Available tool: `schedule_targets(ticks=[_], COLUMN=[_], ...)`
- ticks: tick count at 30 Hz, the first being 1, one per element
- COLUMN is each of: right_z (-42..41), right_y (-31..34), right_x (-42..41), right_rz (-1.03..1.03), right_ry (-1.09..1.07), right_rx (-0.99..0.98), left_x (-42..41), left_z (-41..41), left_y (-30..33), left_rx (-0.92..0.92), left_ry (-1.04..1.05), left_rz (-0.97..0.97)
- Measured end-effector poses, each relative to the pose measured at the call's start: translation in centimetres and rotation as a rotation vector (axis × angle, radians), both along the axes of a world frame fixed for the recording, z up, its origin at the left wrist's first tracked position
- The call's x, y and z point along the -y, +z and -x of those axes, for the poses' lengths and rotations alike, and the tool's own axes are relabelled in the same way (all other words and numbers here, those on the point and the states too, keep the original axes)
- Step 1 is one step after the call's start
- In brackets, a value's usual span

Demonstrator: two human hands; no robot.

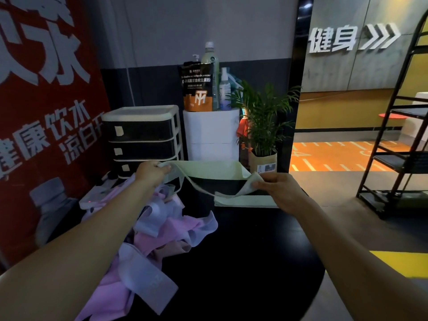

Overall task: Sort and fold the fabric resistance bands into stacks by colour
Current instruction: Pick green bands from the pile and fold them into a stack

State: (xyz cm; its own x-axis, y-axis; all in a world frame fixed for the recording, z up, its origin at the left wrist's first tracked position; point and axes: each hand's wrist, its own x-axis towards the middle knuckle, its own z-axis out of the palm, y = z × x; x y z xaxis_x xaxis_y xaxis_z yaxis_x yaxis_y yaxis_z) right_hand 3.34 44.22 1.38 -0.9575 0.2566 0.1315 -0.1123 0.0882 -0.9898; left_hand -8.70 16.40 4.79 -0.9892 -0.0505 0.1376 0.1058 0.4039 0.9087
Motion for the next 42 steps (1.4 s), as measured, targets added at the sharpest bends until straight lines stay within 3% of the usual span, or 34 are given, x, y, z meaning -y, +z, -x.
schedule_targets(ticks=[9, 14, 20, 27, 35, 42], right_z=[0.6, 0.9, 2.4, 3.6, 4.2, 4.3], right_y=[-1.3, -2.7, -5.1, -7.4, -10.0, -10.2], right_x=[-3.8, -7.2, -11.3, -13.4, -13.6, -13.3], right_rz=[0.270, 0.238, -0.065, -0.383, -0.485, -0.563], right_ry=[-0.300, -0.387, -0.593, -0.721, -0.718, -0.715], right_rx=[0.057, 0.125, 0.177, 0.211, 0.240, 0.254], left_x=[-4.2, -7.6, -11.4, -13.8, -14.1, -13.6], left_z=[2.0, 3.1, 4.5, 5.2, 5.3, 5.1], left_y=[-1.4, -3.0, -6.2, -9.9, -12.1, -12.8], left_rx=[0.084, 0.135, 0.142, 0.043, 0.030, -0.032], left_ry=[-0.011, -0.030, -0.070, -0.029, -0.031, -0.071], left_rz=[-0.077, -0.214, -0.157, 0.125, 0.243, 0.234])
